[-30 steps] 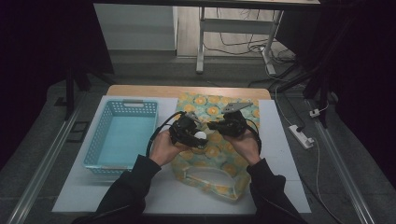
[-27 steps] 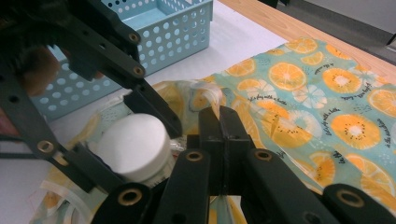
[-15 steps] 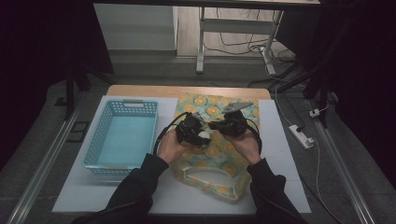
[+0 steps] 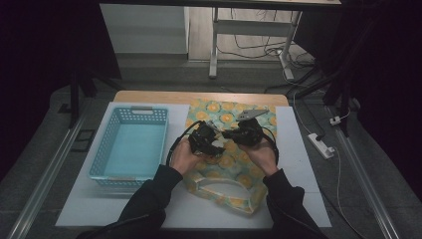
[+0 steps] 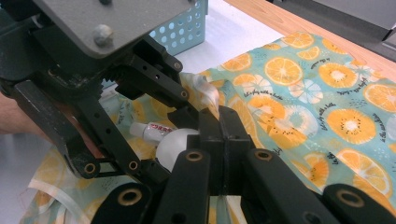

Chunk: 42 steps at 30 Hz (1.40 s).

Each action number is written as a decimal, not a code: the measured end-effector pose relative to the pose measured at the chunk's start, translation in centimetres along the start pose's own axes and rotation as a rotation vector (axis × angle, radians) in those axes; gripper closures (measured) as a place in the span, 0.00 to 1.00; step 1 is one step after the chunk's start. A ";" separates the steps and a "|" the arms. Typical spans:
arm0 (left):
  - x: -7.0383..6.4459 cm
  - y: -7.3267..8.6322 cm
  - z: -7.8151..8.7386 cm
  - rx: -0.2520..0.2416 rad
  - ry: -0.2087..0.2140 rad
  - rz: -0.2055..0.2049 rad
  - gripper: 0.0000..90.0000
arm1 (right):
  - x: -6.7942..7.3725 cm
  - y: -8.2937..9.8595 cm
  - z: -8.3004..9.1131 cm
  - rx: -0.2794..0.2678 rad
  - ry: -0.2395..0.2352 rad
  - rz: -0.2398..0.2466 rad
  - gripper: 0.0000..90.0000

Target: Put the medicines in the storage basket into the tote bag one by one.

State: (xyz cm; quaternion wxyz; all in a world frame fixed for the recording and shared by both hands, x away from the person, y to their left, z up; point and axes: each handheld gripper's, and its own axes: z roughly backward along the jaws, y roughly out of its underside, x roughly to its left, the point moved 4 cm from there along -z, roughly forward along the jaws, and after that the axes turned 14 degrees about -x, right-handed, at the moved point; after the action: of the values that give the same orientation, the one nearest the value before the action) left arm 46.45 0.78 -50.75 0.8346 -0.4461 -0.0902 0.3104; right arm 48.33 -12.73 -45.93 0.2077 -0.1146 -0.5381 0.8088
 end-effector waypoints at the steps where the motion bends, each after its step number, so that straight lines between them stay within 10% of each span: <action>1: 0.0 0.0 0.0 -0.001 0.002 0.004 0.55 | 0.0 0.0 0.0 0.000 0.000 0.000 1.00; 29: -1.6 -0.1 4.8 -0.071 0.065 0.018 0.07 | 0.3 0.0 -0.1 0.006 -0.016 0.008 1.00; 42: -2.7 1.2 6.9 -0.125 0.122 0.038 0.01 | 0.6 0.1 -0.4 0.015 -0.020 0.012 1.00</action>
State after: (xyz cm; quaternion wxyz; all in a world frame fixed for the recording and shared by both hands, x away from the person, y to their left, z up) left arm 40.85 4.43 -47.31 0.8029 -0.5171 -0.0499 0.2923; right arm 47.90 -12.20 -46.17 0.1982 -0.1080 -0.5333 0.8152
